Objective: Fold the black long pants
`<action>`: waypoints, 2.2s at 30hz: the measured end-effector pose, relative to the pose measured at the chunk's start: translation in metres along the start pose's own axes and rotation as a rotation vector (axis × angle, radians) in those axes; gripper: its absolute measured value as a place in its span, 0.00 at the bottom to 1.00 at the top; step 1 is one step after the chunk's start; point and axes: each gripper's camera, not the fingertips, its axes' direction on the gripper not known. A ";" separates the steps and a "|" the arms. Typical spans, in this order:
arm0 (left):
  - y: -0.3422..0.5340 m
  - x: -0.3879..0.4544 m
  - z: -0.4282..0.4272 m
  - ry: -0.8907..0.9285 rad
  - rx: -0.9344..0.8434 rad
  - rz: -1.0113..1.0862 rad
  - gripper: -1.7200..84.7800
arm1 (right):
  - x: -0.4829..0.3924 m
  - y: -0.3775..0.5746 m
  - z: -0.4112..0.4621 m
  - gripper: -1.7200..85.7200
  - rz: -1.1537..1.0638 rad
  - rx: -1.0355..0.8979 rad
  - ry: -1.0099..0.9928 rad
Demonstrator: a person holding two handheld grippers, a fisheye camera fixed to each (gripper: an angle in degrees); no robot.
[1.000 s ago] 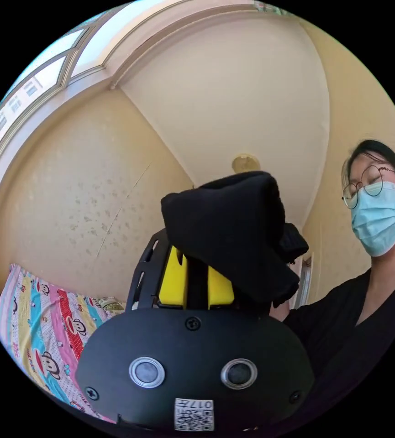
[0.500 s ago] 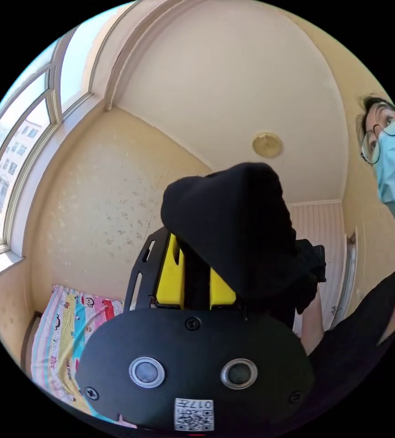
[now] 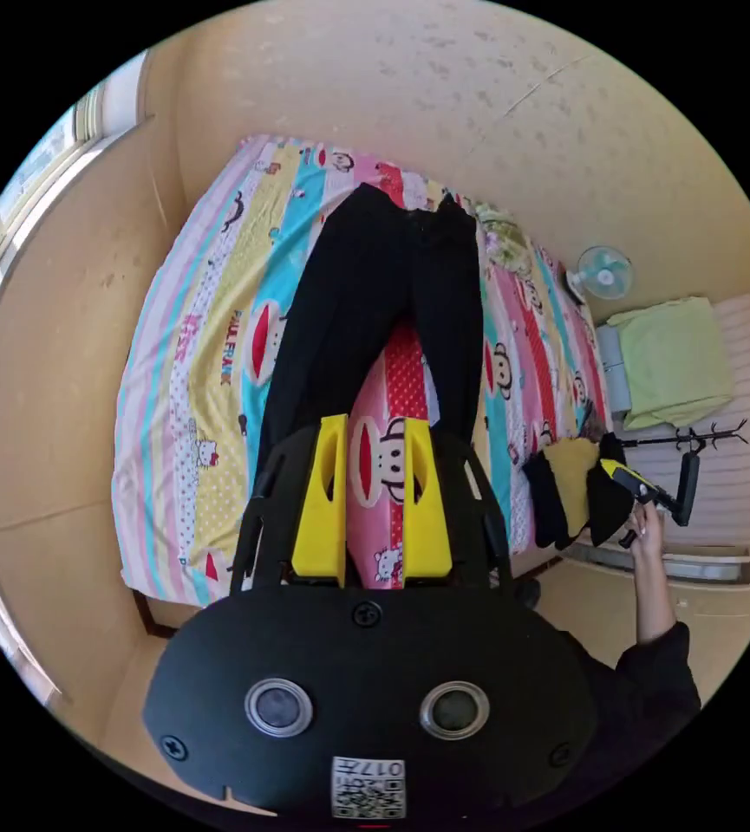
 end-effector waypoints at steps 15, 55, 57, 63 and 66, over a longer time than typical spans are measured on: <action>0.026 -0.188 0.052 0.204 -0.165 -0.262 0.14 | 0.034 -0.092 -0.051 0.03 0.097 -0.271 0.172; -0.045 -0.344 0.029 0.149 -0.047 0.020 0.05 | -0.209 -0.325 0.070 0.05 -0.144 -0.689 -0.099; -0.021 -0.358 0.005 0.195 0.002 0.004 0.04 | -0.216 -0.308 0.046 0.04 -0.269 -0.698 -0.202; 0.007 -0.408 0.053 0.315 -0.129 -0.403 0.08 | -0.188 -0.271 0.032 0.05 -0.278 -0.684 -0.258; 0.017 -0.403 0.036 0.333 0.006 -0.518 0.11 | -0.145 -0.269 0.011 0.07 -0.216 -0.635 -0.184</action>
